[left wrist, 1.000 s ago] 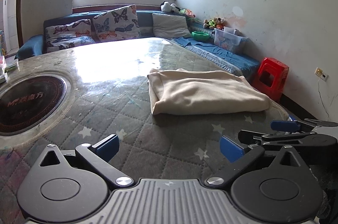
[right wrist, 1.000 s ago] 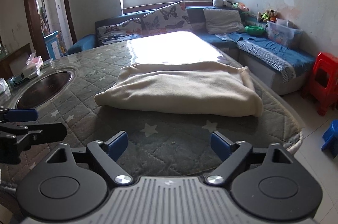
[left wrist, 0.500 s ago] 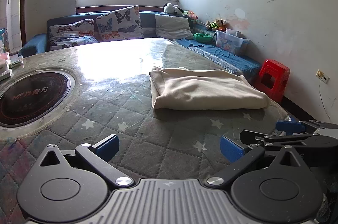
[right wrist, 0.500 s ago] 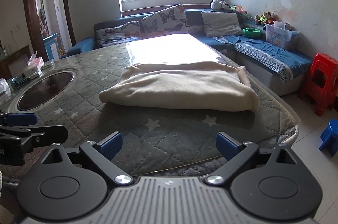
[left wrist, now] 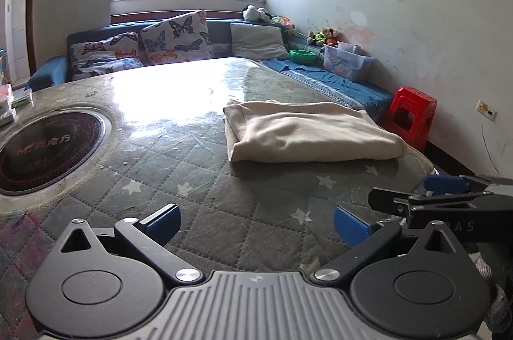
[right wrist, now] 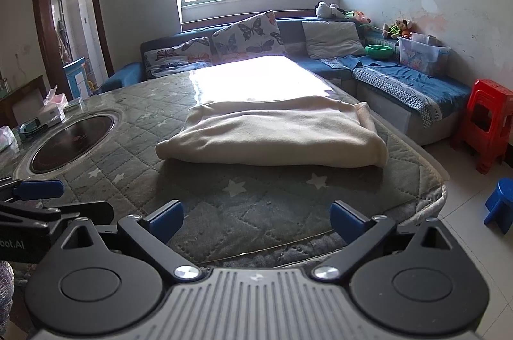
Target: Fold clothes
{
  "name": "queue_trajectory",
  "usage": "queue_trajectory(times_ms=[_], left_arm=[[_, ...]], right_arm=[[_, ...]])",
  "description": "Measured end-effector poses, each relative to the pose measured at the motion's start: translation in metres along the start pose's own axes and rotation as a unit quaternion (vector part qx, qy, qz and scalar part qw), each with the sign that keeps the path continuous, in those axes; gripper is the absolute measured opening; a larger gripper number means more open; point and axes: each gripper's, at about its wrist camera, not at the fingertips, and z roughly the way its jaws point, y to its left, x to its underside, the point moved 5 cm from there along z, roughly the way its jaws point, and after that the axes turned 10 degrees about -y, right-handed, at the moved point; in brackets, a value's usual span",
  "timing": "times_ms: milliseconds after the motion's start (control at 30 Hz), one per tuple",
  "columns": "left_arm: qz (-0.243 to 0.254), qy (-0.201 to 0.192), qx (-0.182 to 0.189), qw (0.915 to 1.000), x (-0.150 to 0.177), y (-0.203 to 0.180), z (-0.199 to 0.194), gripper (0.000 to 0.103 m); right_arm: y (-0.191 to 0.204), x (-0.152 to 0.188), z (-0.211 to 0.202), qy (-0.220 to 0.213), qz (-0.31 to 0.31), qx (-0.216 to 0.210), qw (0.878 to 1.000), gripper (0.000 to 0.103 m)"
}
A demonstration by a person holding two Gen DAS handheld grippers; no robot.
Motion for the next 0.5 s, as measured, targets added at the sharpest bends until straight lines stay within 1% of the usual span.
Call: queue_trajectory(times_ms=[233,367,500], left_arm=[[0.001,0.010,0.003,0.9999,0.004,0.000,0.008,0.103],[0.004,0.010,-0.005,0.9999,0.003,0.002,0.012,0.103],[0.004,0.016,0.002,0.9999,-0.001,0.002,0.017,0.103]], right_arm=[[0.002,0.002,0.006,0.004,-0.001,0.007,1.000,0.100],[-0.001,0.002,0.011,0.010,0.004,0.008,1.000,0.100],[-0.001,0.000,0.016,0.013,0.003,0.006,1.000,0.101]])
